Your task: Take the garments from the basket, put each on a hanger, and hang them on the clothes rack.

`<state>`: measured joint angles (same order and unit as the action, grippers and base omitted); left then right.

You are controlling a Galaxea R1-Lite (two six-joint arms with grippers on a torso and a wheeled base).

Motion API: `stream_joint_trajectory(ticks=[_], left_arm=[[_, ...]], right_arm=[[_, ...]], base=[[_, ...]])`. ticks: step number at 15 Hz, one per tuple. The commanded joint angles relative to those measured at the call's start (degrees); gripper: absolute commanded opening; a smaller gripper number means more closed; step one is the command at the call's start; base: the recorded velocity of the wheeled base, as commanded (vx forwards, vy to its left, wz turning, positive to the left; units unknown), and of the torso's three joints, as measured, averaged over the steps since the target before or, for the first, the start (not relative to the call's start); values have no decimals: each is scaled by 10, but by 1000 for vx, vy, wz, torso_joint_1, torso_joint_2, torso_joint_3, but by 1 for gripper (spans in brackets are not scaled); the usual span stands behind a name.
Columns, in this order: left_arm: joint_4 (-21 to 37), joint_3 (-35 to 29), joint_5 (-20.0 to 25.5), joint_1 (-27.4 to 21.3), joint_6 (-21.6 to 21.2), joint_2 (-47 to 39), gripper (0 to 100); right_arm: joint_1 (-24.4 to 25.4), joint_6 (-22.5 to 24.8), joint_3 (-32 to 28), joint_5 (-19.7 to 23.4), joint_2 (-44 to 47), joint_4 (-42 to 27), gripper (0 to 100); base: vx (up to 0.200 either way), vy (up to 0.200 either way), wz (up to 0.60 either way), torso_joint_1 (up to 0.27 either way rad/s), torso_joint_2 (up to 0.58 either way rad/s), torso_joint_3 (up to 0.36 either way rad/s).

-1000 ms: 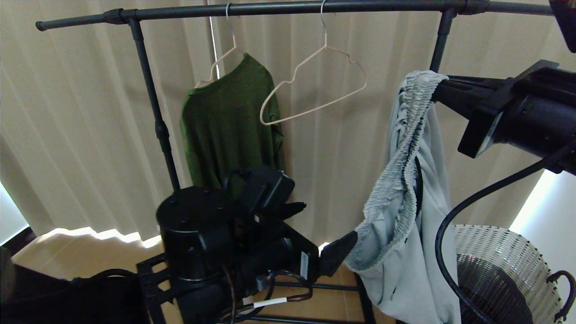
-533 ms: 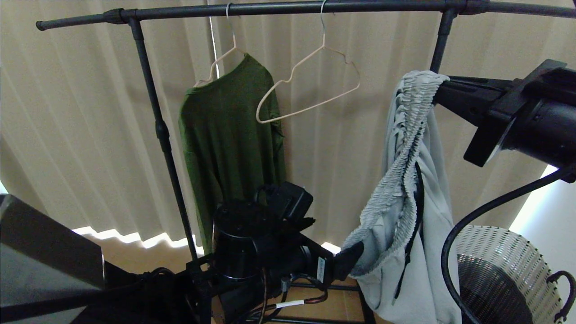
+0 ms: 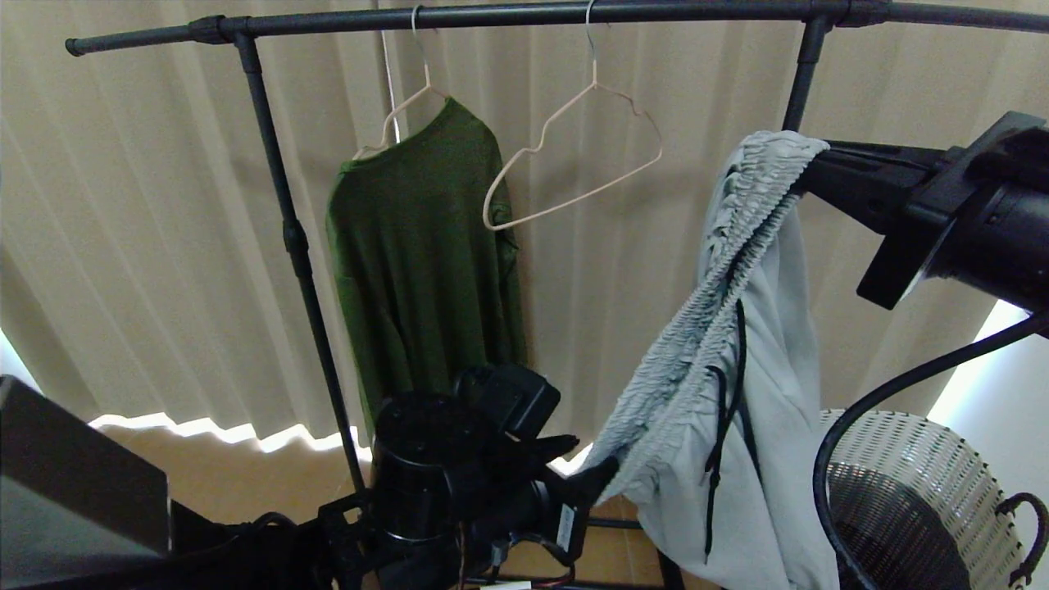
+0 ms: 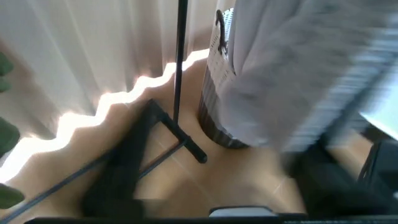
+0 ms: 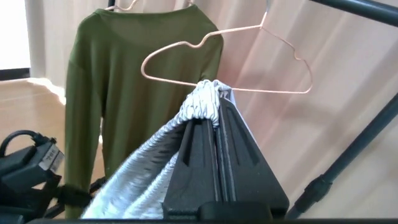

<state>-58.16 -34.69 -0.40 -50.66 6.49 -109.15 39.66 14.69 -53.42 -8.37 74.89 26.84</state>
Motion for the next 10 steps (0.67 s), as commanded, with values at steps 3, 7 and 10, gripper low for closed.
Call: stream_joint_trajectory(ticks=[3, 7, 10], left_arm=[[-61, 112, -8, 16, -99, 99, 0], [24, 69, -6, 124, -106, 214, 0], [194, -42, -1, 217, -104, 292, 0]], right_arm=[[-27, -19, 14, -1, 2, 1, 0], [-28, -29, 25, -2, 6, 2, 0], [-29, -29, 42, -2, 7, 3, 0]], base=[[0, 0, 0, 0, 0, 0], [0, 0, 0, 0, 0, 0], [0, 0, 0, 0, 0, 0]])
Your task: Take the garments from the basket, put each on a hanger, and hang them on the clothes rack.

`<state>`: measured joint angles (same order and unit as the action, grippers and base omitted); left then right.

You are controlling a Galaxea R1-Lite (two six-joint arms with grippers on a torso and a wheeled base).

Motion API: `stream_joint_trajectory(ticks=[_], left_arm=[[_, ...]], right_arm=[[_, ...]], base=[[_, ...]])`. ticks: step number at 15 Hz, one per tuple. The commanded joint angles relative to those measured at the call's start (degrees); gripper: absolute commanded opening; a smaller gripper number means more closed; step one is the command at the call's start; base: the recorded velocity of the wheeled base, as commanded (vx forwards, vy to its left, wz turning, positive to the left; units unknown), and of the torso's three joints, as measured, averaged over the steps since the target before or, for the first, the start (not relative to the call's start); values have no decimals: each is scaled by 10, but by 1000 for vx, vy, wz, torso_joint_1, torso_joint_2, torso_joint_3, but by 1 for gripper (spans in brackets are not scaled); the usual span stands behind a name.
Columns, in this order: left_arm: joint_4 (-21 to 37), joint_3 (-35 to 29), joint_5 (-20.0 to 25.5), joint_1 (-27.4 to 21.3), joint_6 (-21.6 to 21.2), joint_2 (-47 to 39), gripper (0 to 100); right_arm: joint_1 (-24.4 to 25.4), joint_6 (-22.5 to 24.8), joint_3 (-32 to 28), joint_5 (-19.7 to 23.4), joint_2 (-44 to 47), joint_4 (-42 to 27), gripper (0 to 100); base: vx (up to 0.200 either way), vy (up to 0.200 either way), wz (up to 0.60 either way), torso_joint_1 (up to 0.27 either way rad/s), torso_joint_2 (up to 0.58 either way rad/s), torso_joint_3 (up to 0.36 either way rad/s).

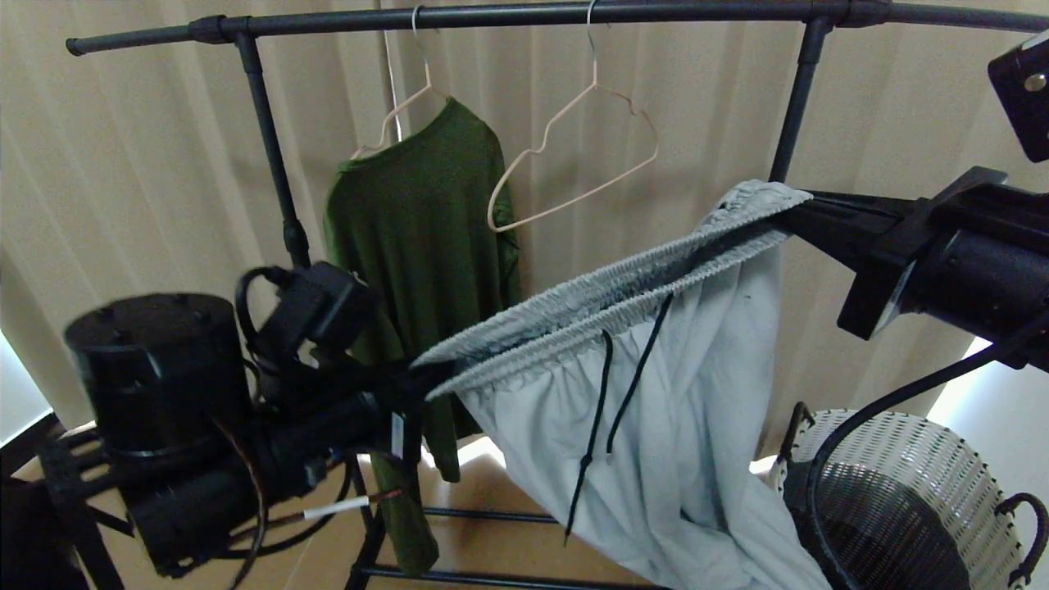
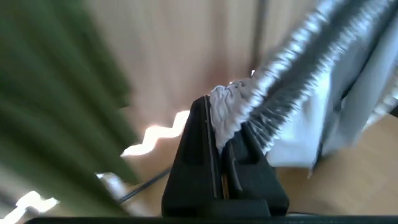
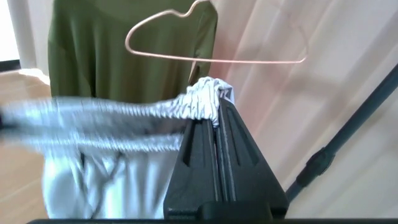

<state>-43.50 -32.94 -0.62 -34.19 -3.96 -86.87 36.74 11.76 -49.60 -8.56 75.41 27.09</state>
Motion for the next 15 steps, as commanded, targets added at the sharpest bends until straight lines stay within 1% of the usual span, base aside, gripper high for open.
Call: stream_joint_trajectory(ticks=[1, 2, 4, 5, 6, 7, 9, 12, 15], left_arm=[[89, -100, 1, 78, 2, 75, 0], [118, -135, 1, 98, 3, 77, 0], [149, -194, 1, 127, 7, 74, 0], [151, -207, 1, 130, 10, 72, 0], [153, -235, 1, 132, 13, 69, 0], [153, -275, 0, 132, 13, 58, 0], [154, -320, 0, 131, 13, 43, 0], [154, -350, 0, 128, 12, 32, 0], [153, -330, 0, 118, 12, 28, 0]], right_arm=[[0, 0, -1, -1, 7, 2, 0], [-1, 0, -1, -1, 9, 4, 0], [-11, 1, -8, -1, 16, 31, 0], [-13, 1, -13, -1, 19, 41, 0], [-22, 1, -27, -1, 27, 65, 0], [-40, 1, -54, -1, 46, 93, 0], [-51, 0, -101, 0, 56, 108, 0], [-54, 0, -151, 1, 59, 106, 0], [-54, 0, -137, -1, 59, 104, 0]], base=[[0, 0, 0, 0, 0, 0], [0, 0, 0, 0, 0, 0], [0, 0, 0, 0, 0, 0], [0, 0, 0, 0, 0, 0], [0, 0, 0, 0, 0, 0], [0, 0, 0, 0, 0, 0], [0, 0, 0, 0, 0, 0], [0, 0, 0, 0, 0, 0], [0, 0, 0, 0, 0, 0]])
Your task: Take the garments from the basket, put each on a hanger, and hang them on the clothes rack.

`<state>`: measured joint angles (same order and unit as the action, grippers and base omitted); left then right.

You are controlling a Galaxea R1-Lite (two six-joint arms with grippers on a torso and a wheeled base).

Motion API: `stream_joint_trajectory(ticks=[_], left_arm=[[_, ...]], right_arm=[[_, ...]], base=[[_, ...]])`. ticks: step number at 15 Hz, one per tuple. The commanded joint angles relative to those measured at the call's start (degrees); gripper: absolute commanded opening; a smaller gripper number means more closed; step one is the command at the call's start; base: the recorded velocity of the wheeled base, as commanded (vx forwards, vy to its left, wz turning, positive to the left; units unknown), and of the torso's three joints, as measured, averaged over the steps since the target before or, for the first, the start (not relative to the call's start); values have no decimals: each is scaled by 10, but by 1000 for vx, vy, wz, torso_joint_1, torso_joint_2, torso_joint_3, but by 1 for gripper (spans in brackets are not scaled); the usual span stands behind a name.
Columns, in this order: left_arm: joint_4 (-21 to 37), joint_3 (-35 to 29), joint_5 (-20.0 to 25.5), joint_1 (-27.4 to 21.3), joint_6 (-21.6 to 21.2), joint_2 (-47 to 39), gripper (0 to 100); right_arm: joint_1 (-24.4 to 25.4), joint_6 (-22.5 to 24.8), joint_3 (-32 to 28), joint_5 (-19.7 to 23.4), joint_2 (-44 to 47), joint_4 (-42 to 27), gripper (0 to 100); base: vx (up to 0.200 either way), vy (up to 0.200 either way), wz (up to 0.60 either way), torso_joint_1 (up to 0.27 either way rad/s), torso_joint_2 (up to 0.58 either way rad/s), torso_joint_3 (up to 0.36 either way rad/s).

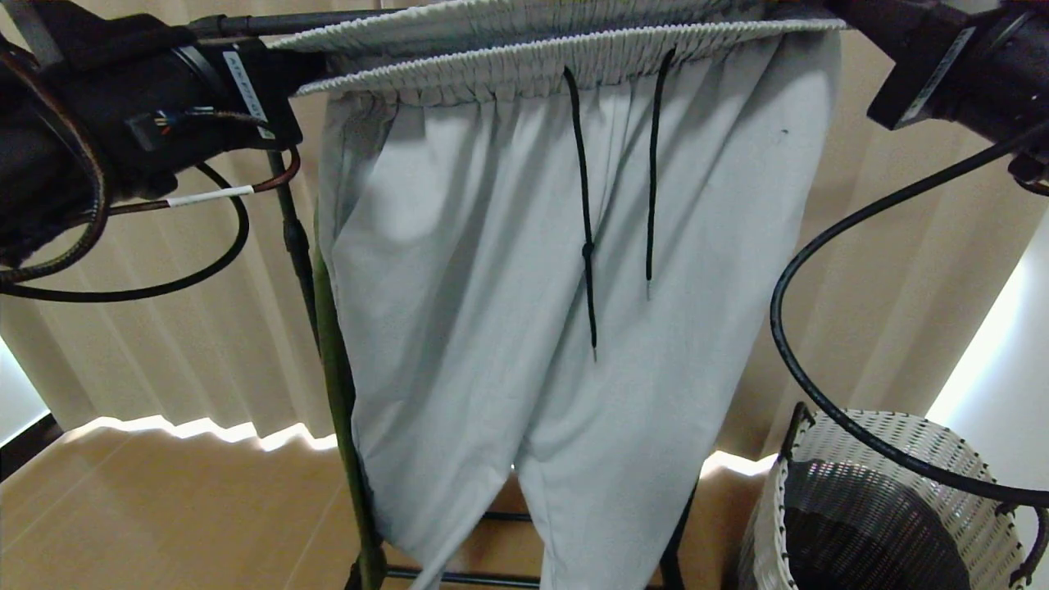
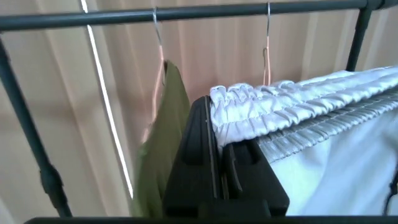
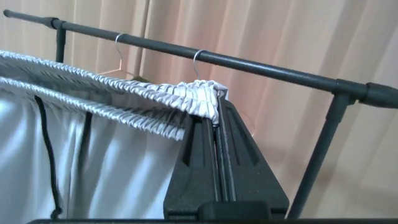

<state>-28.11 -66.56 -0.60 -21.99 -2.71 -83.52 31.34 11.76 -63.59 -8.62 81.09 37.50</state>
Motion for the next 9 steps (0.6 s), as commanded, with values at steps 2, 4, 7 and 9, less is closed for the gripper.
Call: stream_joint_trajectory(ticks=[2, 4, 7, 9], left_arm=[[-1, 48, -1, -25, -2, -5, 0], [-1, 88, -5, -46, -4, -9, 0], [-1, 126, -5, -53, -4, -15, 0], [0, 144, -12, -51, -3, -18, 0]], right_arm=[[0, 0, 33, 0, 2, 2, 0], [0, 0, 61, -1, 3, 3, 0], [-1, -1, 78, -3, 3, 4, 0], [-14, -1, 77, -1, 3, 4, 0]], base=[[0, 0, 0, 0, 0, 0], [0, 0, 0, 0, 0, 0], [0, 0, 0, 0, 0, 0], [0, 0, 0, 0, 0, 0]])
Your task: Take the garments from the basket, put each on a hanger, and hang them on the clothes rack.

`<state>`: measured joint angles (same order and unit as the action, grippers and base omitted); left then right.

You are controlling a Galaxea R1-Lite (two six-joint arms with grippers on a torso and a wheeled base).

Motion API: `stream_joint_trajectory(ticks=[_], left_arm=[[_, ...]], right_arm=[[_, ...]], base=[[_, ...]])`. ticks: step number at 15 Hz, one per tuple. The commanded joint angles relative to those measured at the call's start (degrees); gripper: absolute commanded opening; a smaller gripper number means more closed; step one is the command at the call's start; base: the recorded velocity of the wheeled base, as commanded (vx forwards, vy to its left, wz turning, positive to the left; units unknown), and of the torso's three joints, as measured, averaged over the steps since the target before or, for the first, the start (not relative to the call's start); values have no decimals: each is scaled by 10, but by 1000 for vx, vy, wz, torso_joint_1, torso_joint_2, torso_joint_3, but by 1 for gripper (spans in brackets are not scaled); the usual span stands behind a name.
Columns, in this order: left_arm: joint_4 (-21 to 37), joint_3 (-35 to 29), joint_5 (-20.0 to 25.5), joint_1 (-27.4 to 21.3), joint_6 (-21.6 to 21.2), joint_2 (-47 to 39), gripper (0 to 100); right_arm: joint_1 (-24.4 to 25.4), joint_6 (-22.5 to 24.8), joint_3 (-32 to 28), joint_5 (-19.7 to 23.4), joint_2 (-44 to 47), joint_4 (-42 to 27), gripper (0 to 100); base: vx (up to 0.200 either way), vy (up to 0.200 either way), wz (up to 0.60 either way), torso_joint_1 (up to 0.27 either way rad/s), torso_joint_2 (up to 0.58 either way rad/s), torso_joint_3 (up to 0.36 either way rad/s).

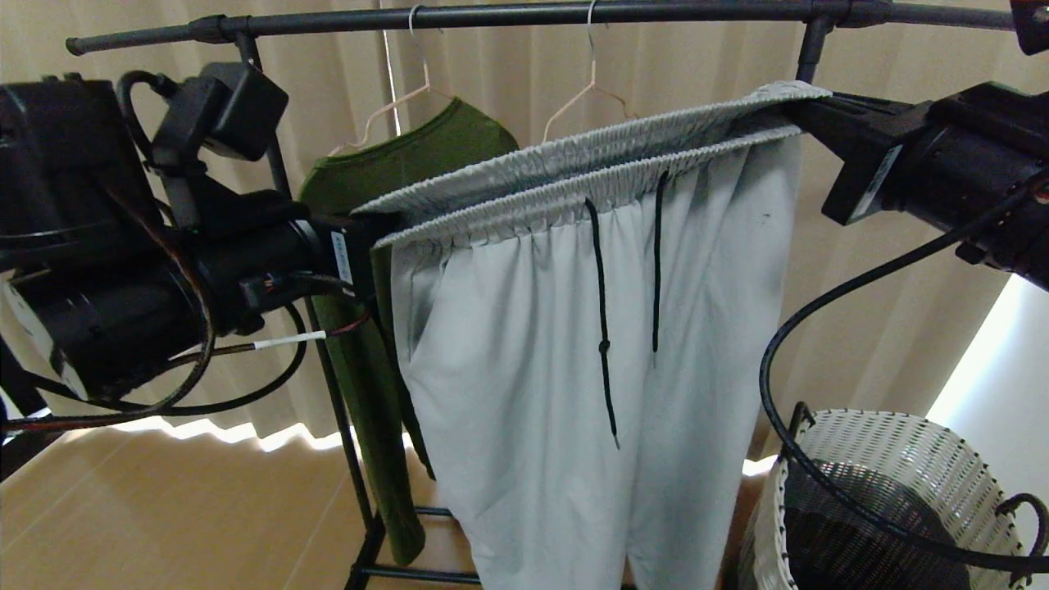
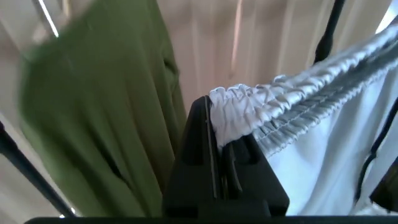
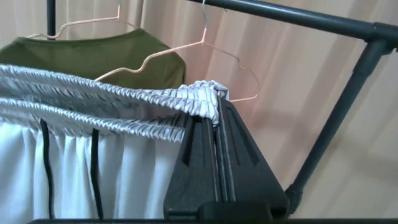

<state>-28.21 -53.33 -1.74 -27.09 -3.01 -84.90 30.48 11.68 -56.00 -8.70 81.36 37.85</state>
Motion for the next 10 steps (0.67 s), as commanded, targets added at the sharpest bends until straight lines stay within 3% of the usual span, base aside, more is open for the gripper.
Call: stream_joint_trajectory(ticks=[1, 6, 8, 10], left_arm=[[1, 17, -6, 2, 0, -5, 0], [30, -128, -7, 18, 4, -33, 0], [31, -128, -8, 22, 4, -33, 0], [29, -85, -8, 9, 3, -34, 0]], right_arm=[[-13, 0, -5, 2, 0, 1, 0], [-16, -29, -75, 3, 42, 3, 0], [-16, -29, -63, -3, 40, 0, 0], [-16, -28, -13, -1, 24, 2, 0]], base=[[0, 0, 0, 0, 0, 0], [0, 0, 0, 0, 0, 0], [0, 0, 0, 0, 0, 0], [0, 0, 0, 0, 0, 0]])
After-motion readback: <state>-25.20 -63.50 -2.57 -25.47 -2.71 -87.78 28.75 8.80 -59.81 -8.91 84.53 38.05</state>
